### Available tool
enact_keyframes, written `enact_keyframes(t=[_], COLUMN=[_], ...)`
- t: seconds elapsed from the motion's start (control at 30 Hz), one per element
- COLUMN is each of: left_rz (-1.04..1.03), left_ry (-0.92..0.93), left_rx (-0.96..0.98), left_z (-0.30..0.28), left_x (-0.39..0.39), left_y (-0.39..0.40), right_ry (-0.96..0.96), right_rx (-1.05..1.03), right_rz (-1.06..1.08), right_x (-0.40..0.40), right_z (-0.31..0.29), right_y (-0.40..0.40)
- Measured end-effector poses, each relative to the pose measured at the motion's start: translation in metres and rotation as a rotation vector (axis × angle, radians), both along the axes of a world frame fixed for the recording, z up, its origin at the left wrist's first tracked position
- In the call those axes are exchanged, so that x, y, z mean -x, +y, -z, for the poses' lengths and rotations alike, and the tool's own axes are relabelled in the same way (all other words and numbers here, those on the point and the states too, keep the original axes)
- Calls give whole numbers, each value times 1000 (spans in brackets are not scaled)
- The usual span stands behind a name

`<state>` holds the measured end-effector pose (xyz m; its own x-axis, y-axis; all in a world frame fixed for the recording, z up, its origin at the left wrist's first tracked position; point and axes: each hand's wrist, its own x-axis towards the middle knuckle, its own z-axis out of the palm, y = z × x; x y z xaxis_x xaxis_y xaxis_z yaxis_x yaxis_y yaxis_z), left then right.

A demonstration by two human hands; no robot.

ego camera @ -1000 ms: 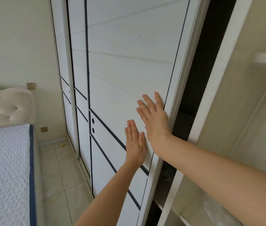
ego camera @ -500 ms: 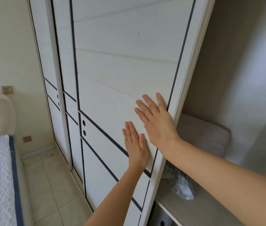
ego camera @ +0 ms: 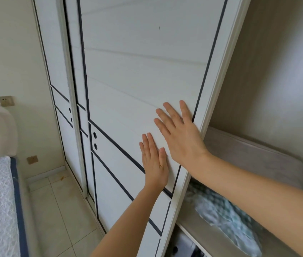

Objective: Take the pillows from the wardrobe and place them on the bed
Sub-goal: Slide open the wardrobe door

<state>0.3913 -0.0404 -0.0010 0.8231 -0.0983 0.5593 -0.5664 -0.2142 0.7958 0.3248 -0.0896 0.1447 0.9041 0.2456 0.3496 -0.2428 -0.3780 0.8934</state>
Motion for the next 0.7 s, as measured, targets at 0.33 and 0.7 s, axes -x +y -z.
enact_keyframes(t=[0.33, 0.7], left_rz=[-33, -110], left_ry=[-77, -39], left_rx=[-24, -64], left_z=[-6, 5], left_x=[-90, -188], left_y=[36, 65], right_ry=[8, 27], right_rx=[-2, 24], right_rz=[-50, -64], right_x=[-91, -180], right_z=[-1, -1], right_y=[35, 73])
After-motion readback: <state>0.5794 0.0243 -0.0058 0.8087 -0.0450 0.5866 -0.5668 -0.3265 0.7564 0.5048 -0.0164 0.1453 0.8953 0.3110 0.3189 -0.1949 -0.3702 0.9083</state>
